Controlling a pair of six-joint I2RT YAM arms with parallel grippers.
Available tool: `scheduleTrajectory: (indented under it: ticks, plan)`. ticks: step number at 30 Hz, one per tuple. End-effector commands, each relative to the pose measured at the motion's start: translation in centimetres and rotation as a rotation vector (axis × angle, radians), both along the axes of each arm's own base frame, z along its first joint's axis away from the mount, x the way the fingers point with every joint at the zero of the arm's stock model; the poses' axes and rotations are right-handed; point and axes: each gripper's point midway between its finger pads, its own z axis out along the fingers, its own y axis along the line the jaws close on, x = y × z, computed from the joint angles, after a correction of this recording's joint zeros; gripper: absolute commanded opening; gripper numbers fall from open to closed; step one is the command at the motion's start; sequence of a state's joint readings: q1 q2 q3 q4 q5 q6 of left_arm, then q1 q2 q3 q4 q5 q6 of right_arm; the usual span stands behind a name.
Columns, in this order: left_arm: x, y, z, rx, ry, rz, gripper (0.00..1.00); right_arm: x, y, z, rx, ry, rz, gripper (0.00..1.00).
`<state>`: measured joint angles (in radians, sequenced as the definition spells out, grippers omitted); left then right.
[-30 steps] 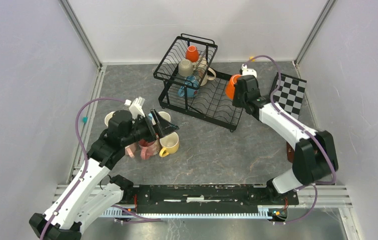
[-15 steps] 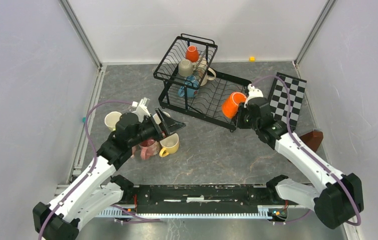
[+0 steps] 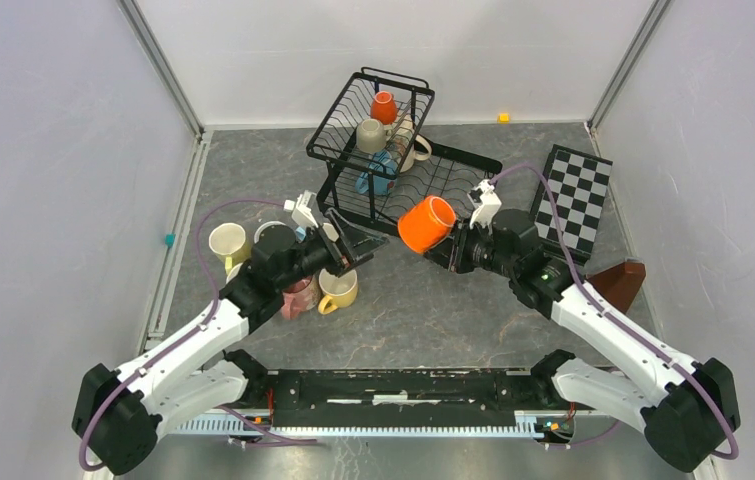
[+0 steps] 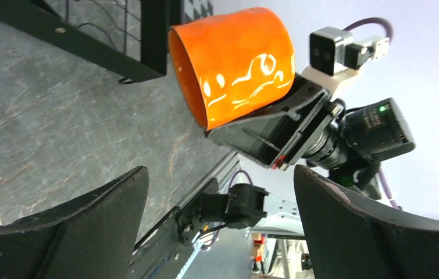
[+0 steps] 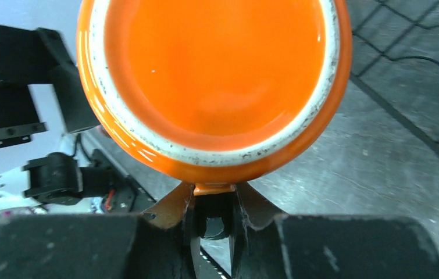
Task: Unload the cups from the dish rack
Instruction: Unload the cup from the dish rack.
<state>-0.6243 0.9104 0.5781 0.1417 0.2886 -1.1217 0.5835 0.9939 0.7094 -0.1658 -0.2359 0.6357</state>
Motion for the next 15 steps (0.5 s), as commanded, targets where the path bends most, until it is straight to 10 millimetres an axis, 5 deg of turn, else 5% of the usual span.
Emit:
scheduleTrajectory:
  ticks: [1, 15]
  plan:
    - [0.8, -0.7, 3.2, -0.147, -0.058, 0.013, 1.00, -1.0, 3.3, 6.9, 0.261, -0.137, 0.124, 0.00]
    - [0.1, -2.2, 7.3, -0.370, -0.090, -0.086, 0.94, -4.1, 5.4, 9.3, 0.485, -0.124, 0.254, 0.00]
